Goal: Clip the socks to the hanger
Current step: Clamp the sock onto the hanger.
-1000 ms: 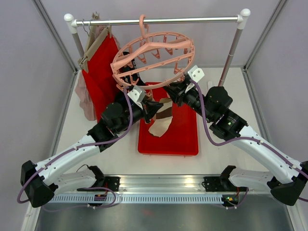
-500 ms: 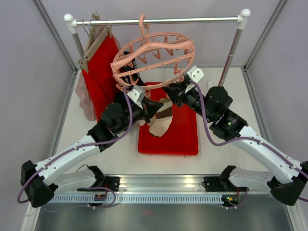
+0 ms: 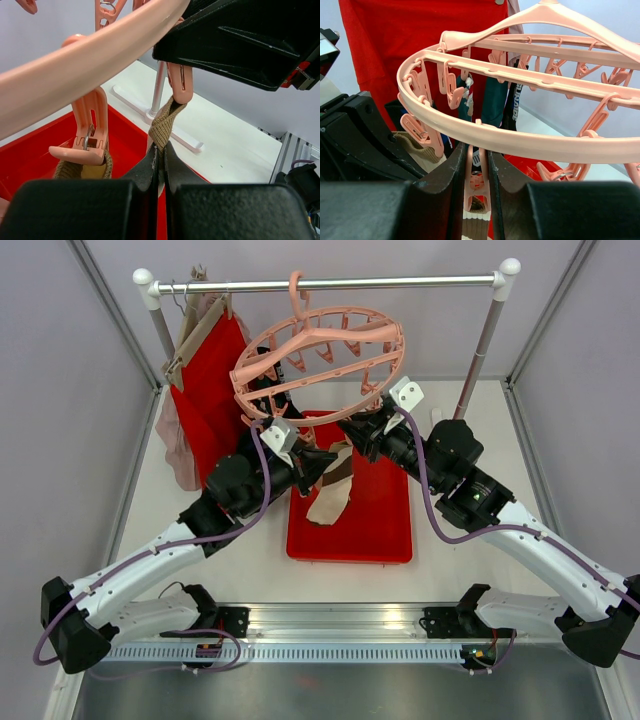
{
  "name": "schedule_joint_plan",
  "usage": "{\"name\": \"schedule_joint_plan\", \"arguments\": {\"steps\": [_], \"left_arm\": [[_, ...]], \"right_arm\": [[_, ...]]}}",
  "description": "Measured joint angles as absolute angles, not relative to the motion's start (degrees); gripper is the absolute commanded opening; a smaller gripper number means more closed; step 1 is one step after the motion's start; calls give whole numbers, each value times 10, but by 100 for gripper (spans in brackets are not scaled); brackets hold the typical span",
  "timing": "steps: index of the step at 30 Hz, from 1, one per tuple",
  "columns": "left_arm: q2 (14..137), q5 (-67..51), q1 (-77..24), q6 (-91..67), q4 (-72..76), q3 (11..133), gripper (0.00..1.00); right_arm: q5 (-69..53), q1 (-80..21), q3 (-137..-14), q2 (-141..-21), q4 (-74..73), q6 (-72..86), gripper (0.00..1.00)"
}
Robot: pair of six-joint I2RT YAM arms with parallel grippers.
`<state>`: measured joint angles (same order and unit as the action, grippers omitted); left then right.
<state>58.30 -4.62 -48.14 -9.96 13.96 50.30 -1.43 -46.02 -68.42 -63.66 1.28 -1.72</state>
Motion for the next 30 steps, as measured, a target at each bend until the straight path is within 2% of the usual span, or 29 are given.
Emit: {"name": "schedule_joint_plan", "arguments": {"steps": [25,28,30], "left_arm": [[568,-67,-481,-100,164,502,2],[568,-67,-481,-100,164,502,2],[569,-67,-481,-100,164,502,2]], "right_arm": [[-12,-460,-684,-637,13,-15,0],[-12,-460,-684,-637,13,-15,13],[-12,-460,-684,-637,13,-12,30]]}}
